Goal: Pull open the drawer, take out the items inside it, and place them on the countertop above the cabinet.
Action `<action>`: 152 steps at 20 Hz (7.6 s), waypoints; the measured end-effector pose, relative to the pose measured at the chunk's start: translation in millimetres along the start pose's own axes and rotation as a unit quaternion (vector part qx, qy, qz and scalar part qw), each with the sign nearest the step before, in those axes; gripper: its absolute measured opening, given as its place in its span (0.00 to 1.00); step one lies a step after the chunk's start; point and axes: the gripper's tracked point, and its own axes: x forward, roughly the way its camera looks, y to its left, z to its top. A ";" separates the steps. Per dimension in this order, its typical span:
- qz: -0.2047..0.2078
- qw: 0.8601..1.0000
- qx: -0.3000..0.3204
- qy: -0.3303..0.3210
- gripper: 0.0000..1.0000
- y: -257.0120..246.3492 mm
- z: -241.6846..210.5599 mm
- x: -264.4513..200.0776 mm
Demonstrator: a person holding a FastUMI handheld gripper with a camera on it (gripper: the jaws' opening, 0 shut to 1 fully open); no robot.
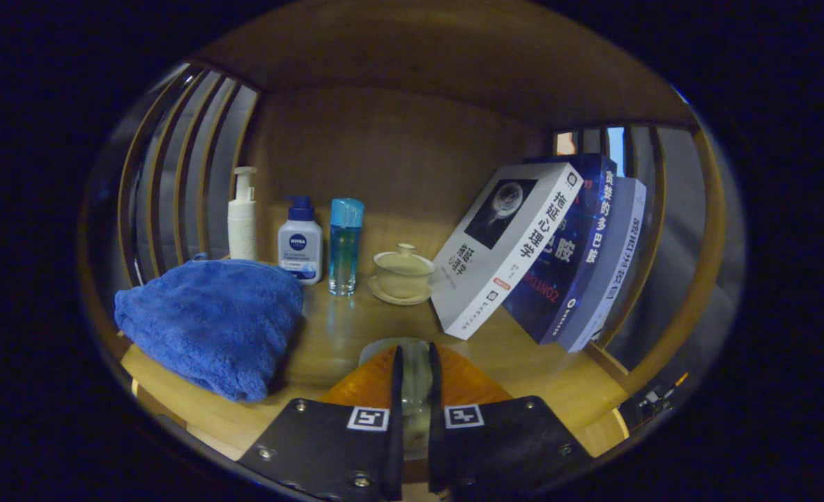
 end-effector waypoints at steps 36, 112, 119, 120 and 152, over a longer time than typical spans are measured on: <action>0.045 0.987 0.065 -0.141 0.98 -30.1 -33.5 -380.6; 0.071 0.993 0.085 -0.034 0.99 28.2 -191.0 -177.6; 0.065 0.993 0.093 -0.031 0.99 32.2 -184.6 -151.6; 0.065 0.993 0.094 -0.031 0.99 33.1 -183.7 -148.8; 0.050 0.993 0.109 -0.015 0.99 11.0 -172.6 -237.8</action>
